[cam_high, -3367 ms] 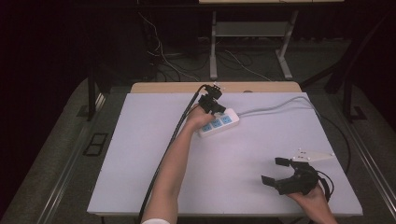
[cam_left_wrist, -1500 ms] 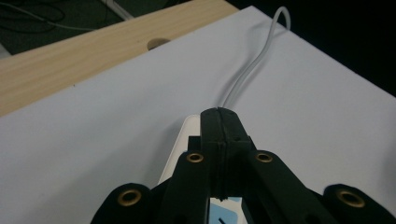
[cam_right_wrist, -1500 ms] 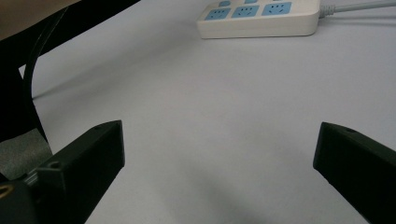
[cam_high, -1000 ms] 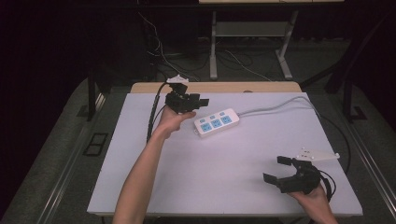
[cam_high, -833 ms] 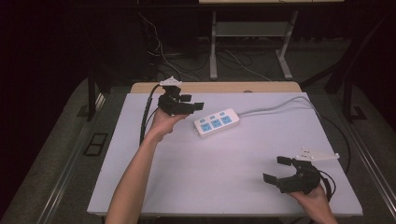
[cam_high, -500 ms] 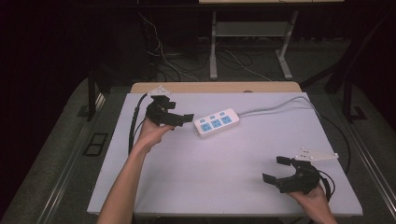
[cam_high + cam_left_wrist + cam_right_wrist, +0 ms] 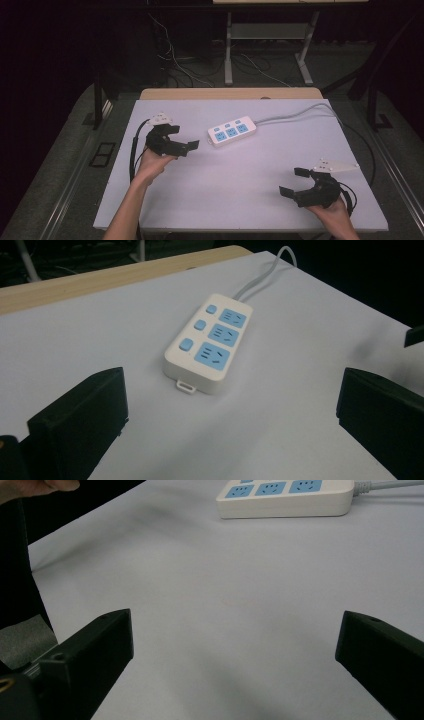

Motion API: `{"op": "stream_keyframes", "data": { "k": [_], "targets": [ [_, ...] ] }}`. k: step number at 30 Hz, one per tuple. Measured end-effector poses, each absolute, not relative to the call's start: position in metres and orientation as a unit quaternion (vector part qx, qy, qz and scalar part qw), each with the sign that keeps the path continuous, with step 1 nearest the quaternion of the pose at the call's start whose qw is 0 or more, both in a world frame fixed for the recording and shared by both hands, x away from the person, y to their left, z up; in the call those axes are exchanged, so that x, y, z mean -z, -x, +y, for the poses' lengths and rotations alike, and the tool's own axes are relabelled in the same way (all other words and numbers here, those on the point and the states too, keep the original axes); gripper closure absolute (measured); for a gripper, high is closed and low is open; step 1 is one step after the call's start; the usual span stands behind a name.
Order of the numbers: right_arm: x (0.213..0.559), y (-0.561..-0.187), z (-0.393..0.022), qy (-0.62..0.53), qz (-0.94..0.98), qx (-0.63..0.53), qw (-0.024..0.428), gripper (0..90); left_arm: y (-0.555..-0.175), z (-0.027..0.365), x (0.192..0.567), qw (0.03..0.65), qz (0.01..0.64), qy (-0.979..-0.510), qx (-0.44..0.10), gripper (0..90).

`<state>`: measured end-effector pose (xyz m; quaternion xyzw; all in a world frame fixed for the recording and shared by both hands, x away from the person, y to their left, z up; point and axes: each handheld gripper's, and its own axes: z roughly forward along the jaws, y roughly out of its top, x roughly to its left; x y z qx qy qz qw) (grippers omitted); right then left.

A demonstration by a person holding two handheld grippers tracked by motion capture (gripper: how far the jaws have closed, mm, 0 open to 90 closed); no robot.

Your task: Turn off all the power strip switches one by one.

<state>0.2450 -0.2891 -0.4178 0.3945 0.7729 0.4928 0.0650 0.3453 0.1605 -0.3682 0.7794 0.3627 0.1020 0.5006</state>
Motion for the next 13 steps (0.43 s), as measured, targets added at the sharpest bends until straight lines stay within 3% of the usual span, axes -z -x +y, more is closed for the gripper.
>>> {"op": "stream_keyframes", "data": {
  "k": [13],
  "targets": [
    [0.419,-0.245,-0.288,-0.397,0.773,-0.491,0.065,1.8,-0.284,0.17,0.403,0.52,0.355,-0.77,-0.099,0.0]
  ]
}}
